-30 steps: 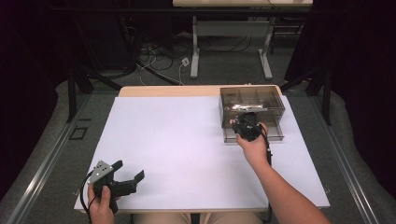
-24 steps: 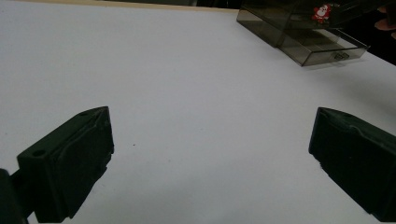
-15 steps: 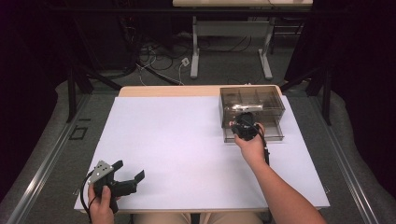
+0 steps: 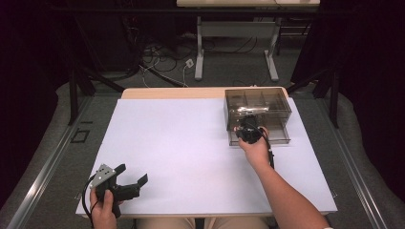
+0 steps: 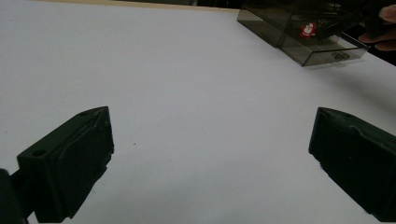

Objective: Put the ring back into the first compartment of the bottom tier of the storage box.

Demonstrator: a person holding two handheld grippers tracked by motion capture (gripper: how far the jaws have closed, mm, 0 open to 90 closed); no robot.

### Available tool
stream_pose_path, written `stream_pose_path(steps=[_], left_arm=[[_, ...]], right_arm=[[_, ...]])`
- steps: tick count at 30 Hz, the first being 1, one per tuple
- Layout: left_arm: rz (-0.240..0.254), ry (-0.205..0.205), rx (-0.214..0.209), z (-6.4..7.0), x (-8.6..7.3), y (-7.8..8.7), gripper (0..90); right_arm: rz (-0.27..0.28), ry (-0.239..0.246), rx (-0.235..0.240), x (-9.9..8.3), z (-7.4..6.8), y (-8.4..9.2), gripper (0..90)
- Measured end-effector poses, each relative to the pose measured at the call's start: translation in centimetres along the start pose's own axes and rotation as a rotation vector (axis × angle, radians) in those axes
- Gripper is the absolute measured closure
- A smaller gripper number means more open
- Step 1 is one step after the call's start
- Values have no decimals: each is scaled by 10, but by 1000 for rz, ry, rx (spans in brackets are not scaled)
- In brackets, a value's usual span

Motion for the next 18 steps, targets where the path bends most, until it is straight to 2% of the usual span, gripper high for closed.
stream_pose_path(steps=[11, 18], left_arm=[[-1, -2, 0, 0, 0, 1, 1], [-3, -1, 0, 0, 0, 1, 1]], right_arm=[[-43, -10, -11, -2, 3, -9, 895], [-45, -29, -7, -2, 5, -11, 892]])
Point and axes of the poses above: each handheld gripper's, and its own axes: y roughly backward along the jaws, x roughly out of its top, z roughly to its right, the point moved 4 cm from there along -y, roughly forward along the jaws
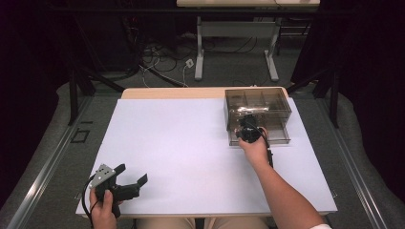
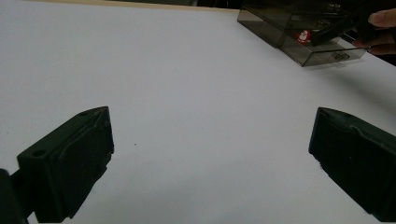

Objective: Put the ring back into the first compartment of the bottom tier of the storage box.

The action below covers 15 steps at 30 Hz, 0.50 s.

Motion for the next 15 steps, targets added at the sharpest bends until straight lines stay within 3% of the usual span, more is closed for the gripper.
stream_pose_path(steps=[15], left_arm=[[1, -1, 1, 0, 0, 0, 1]], right_arm=[[9, -28, 13, 2, 1, 3, 720]])
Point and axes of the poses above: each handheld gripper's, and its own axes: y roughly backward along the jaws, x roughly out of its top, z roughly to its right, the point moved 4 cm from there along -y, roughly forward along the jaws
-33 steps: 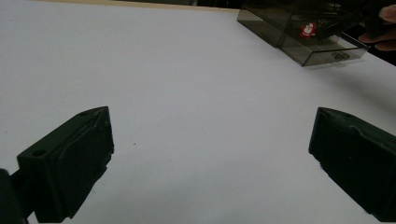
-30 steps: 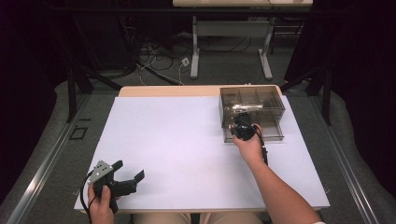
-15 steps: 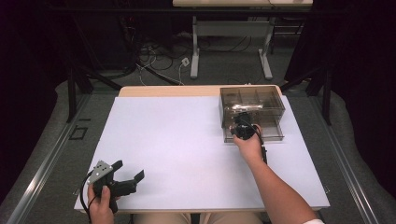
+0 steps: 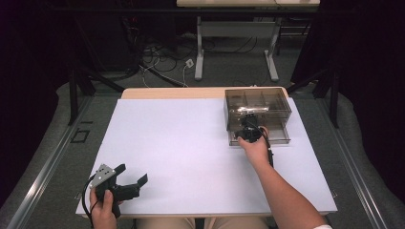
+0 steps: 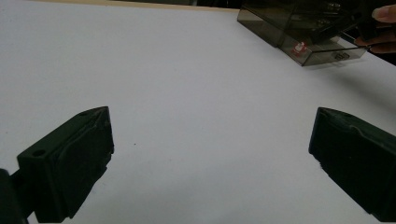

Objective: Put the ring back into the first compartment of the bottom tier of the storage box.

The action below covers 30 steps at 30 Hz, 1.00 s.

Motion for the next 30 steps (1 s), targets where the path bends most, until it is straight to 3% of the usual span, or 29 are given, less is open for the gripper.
stream_pose_path(steps=[6, 10, 15, 22, 28, 30], left_arm=[[-1, -3, -2, 0, 0, 0, 1], [2, -1, -1, 0, 0, 0, 1], [-1, -3, 0, 0, 0, 0, 1], [-3, -1, -2, 1, 0, -1, 1], [-4, 0, -4, 1, 0, -1, 1], [-4, -1, -5, 1, 0, -1, 1]], right_arm=[[3, -4, -3, 0, -1, 1, 665], [13, -26, 19, 1, -2, 3, 624], [20, -30, 25, 2, -3, 5, 535], [26, -18, 29, 1, -6, 10, 462], [48, -16, 61, 2, -10, 17, 402], [60, -4, 63, 1, -13, 21, 346]])
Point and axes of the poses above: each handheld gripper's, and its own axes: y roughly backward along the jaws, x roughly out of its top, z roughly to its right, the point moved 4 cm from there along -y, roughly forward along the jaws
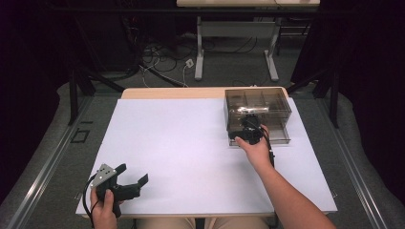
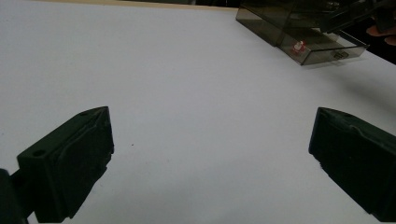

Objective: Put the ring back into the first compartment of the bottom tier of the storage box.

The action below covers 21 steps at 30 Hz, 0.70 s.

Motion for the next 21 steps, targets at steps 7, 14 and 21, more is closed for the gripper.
stream_pose_path(steps=[7, 14, 21], left_arm=[[-1, 1, 0, 0, 0, 0, 1], [-4, -4, 2, 0, 0, 0, 1], [-2, -2, 2, 0, 0, 0, 1]], right_arm=[[41, 27, 56, 0, -10, 12, 222], [55, 48, 90, -2, -18, 19, 143], [69, 88, 136, -7, -29, 28, 0]])
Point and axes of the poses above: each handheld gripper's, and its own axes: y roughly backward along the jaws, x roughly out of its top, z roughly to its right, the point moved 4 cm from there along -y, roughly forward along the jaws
